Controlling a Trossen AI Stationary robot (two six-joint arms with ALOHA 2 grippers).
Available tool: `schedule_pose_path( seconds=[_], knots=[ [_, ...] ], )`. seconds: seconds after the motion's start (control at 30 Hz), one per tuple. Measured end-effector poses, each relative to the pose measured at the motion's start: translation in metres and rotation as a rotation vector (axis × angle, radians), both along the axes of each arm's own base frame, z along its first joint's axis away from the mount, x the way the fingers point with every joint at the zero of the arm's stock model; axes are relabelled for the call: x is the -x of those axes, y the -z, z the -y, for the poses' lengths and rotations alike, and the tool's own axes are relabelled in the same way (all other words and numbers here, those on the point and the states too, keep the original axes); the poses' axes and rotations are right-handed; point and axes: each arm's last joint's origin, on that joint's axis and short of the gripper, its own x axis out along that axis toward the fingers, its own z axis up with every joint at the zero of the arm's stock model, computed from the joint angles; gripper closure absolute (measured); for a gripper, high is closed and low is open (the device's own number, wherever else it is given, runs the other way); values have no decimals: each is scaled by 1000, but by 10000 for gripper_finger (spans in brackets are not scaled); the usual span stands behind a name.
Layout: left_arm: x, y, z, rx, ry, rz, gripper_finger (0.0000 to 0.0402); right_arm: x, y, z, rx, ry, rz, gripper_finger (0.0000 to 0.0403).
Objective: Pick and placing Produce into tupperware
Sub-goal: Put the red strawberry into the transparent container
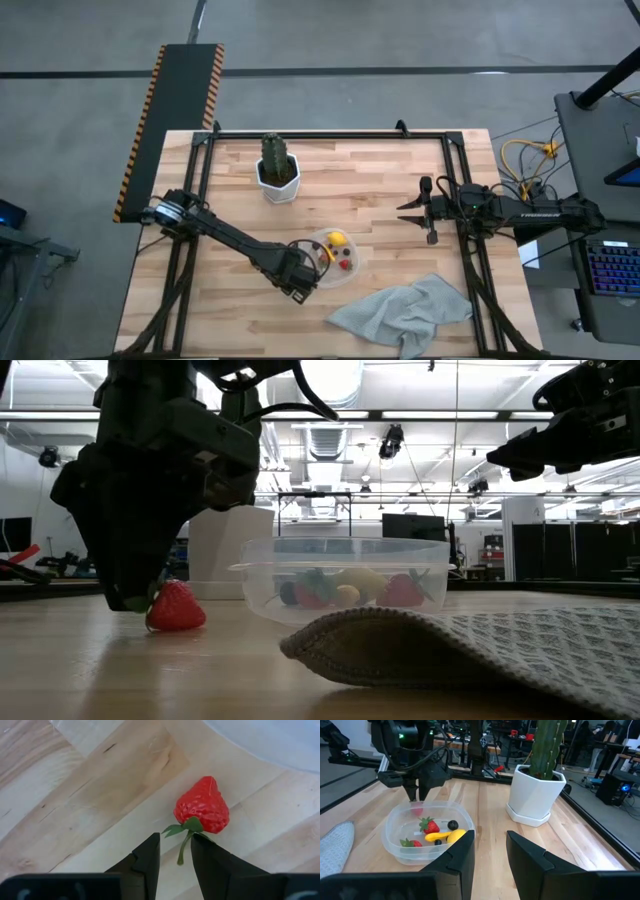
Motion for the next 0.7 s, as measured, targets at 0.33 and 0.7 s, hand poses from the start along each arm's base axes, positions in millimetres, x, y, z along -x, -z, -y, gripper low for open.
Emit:
schedule_pose_path(
  seconds=[0.33, 0.7],
  knots=[
    [0, 0, 0, 2, 0, 2, 351, 0, 0, 0, 0, 0, 0, 298],
    [0, 0, 0, 8, 22, 5, 400, 0, 0, 0, 0, 0, 0, 298]
  ],
)
